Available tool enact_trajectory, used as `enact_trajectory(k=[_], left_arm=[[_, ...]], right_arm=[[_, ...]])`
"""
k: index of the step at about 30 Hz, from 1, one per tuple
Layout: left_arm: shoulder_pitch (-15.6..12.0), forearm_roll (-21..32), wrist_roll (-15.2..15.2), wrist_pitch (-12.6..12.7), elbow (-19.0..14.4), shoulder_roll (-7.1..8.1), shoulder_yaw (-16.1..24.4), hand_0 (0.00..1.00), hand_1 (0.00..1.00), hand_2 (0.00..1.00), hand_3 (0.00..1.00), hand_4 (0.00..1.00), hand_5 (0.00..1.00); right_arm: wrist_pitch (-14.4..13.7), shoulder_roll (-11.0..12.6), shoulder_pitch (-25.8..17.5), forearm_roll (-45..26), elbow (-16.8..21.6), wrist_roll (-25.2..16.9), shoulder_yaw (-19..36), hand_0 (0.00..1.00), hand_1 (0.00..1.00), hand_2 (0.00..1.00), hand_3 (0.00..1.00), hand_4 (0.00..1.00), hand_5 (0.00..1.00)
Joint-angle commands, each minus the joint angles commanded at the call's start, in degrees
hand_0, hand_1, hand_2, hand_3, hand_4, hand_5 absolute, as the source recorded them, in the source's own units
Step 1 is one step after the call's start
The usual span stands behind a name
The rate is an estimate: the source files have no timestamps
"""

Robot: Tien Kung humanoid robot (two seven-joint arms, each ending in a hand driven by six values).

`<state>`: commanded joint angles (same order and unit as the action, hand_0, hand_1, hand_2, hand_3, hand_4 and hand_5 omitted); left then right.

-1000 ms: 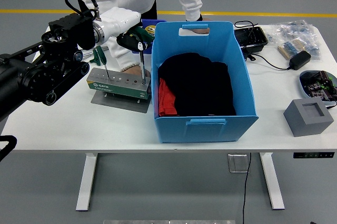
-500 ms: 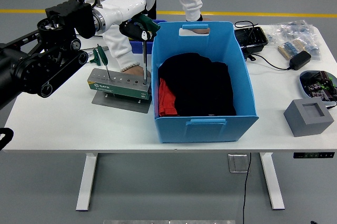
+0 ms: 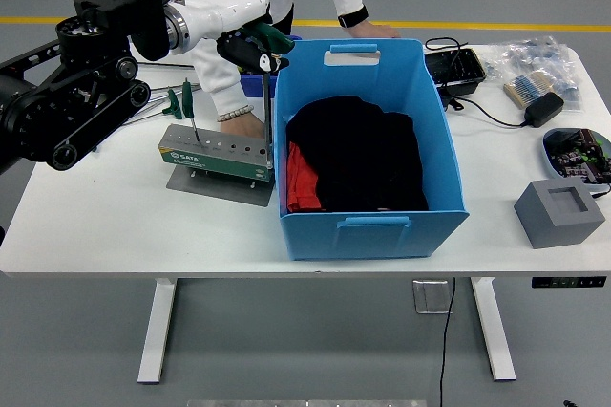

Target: Lift tool from toolbox,place it in box,lift tool from toolbox,place it in box

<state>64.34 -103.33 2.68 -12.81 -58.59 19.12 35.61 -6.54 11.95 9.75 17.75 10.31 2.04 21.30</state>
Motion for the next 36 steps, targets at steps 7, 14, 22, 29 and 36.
enact_trajectory(k=[7, 14, 22, 29, 36], left_arm=[[0.33, -0.49, -0.32, 0.34, -1.76, 0.19, 2.44, 0.153, 0.002, 0.008, 0.059, 0.705, 0.459], [1.09, -2.68, -0.30, 0.73, -3.77, 0.26, 4.18, 0.152, 0.002, 0.008, 0.059, 0.705, 0.456], [1.10, -4.24, -0.25, 1.76, -5.06, -0.56, 6.11, 0.152, 0.002, 0.008, 0.060, 0.705, 0.456], [1.05, -3.87, -0.13, 3.70, -5.14, -2.98, 6.87, 0.153, 0.002, 0.008, 0.061, 0.705, 0.457], [1.22, -3.36, -0.16, 5.20, -3.44, -6.33, 4.88, 0.152, 0.002, 0.009, 0.061, 0.708, 0.458]], right_arm=[[-0.04, 0.00, 0.09, -0.36, 0.00, -0.08, -0.32, 0.694, 0.685, 0.733, 0.584, 0.792, 0.719], [-0.03, 0.04, 0.13, -0.50, 0.00, -0.10, -0.51, 0.693, 0.684, 0.734, 0.583, 0.792, 0.721], [-0.07, 0.01, 0.12, -0.50, 0.00, -0.10, -0.51, 0.694, 0.684, 0.734, 0.583, 0.793, 0.721], [-0.08, -0.12, -0.04, -0.37, 0.00, -0.01, -0.79, 0.693, 0.684, 0.734, 0.583, 0.792, 0.722], [0.01, -0.10, -0.11, -0.73, 0.00, -0.02, -1.55, 0.693, 0.684, 0.733, 0.583, 0.792, 0.722]])
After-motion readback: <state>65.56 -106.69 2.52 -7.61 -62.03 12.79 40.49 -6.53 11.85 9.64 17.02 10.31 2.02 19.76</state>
